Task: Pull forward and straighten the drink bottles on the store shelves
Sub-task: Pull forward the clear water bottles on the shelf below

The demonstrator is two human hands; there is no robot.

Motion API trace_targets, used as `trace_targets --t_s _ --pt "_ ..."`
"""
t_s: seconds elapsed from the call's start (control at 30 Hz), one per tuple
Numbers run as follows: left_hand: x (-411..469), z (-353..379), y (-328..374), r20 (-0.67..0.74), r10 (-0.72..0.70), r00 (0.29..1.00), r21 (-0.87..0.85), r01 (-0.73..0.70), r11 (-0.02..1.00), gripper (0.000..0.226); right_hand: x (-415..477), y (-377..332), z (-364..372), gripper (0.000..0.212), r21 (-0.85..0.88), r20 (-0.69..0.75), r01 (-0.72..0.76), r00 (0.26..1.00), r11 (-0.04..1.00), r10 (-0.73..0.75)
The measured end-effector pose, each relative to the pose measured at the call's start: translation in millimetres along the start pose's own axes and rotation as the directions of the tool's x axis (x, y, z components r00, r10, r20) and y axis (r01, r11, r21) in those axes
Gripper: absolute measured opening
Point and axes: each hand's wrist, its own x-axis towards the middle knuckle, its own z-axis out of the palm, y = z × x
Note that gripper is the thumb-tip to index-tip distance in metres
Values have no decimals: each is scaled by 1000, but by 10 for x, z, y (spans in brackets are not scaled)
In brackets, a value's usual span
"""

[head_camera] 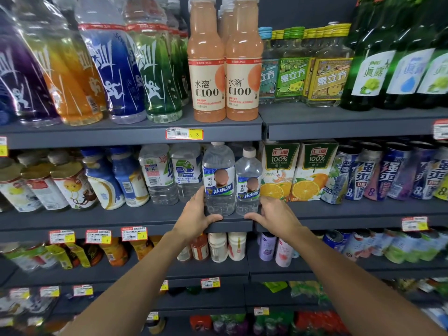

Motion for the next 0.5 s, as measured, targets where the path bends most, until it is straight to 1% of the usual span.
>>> trace_targets --t_s 0.2,0.27,0.33,0.4,0.47,0.5 --pt "-33 11 57 -5 -2 1000 48 2 999 82 0 -7 20 60 -52 6 17 1000 999 -17" --pt "-42 -1 99 4 -5 1000 55 5 998 83 0 8 13 59 -13 14 6 1000 1000 -6" --pt "-59 -26 122 -17 -25 1000 60 26 998 84 -3 14 -10 60 30 12 -21 1000 999 21" --pt "-109 -68 108 -69 -34 997 43 37 998 83 -33 -3 -18 65 -1 -24 -66 998 998 66" --pt "-177 -145 54 -127 -28 991 15 30 999 79 -111 -59 -5 70 -32 -113 -142 984 989 138" --pt "-206 -195 9 -148 -19 989 14 21 1000 76 -153 -98 5 70 -8 -161 -186 970 983 182"
